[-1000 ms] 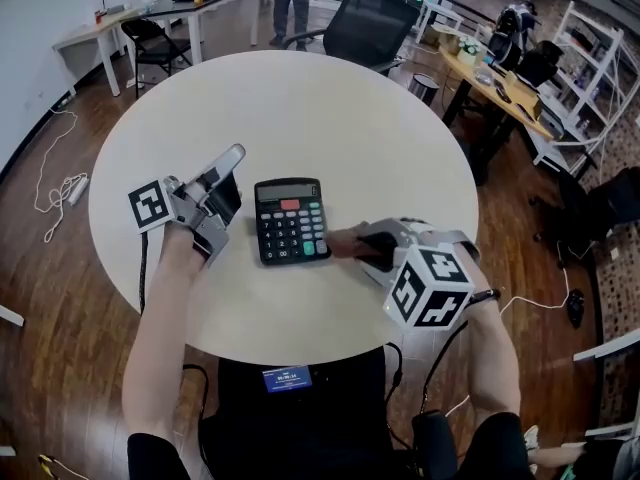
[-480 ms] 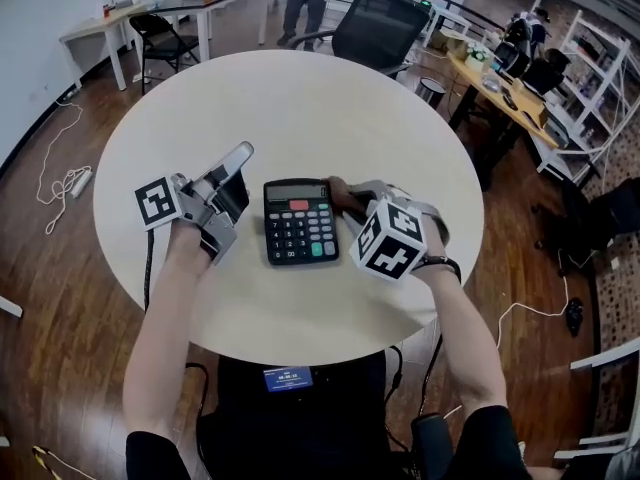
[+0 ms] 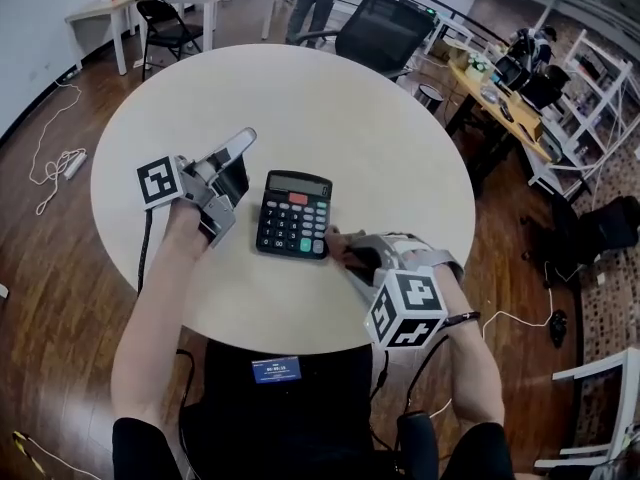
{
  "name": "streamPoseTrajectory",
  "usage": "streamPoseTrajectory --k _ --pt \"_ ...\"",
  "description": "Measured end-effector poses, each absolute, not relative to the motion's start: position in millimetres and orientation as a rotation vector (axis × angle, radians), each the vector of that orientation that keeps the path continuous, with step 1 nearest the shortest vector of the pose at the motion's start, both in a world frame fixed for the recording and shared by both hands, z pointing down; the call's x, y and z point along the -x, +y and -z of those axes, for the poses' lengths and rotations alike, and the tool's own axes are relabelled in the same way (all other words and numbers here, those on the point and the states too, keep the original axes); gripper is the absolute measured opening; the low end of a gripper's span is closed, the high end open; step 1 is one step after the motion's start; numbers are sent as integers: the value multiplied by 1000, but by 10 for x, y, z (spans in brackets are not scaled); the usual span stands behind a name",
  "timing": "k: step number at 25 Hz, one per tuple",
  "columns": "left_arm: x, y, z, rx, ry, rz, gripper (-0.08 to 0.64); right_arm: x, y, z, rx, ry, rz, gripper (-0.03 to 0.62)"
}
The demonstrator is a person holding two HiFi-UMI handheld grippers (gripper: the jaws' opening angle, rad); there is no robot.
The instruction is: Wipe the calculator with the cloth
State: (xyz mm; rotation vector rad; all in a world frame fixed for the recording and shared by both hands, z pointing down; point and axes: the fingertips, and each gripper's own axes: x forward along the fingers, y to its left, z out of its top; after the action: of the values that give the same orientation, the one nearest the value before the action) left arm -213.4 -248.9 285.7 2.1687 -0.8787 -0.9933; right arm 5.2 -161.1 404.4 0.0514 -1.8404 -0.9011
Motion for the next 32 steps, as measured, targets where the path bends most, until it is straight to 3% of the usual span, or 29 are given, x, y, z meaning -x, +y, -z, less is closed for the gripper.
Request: streamPoseTrajectory --k 9,17,22,24,28,32 --pt "2115 -2475 -2835 -2165 -878 995 5 5 -938 -3712 206 -2033 869 104" --pt "1914 -1935 -2795 -2152 -682 935 5 138 -2591 -3223 -435 -2162 717 104" --pt "1579 -1392 -2999 -1930 -530 921 5 441 -2934 -3602 -352 -2114 610 104" --pt "1439 -1364 -3054 -1885 -550 918 58 487 -2926 -3703 -295 -2109 581 104" --pt "1434 -1468 -3226 -1807 -720 925 231 490 -2723 -3821 -223 -2088 577 104" --pt "1509 -1627 -3264 -1742 -791 1008 232 372 -2538 -3880 -162 -2050 593 104"
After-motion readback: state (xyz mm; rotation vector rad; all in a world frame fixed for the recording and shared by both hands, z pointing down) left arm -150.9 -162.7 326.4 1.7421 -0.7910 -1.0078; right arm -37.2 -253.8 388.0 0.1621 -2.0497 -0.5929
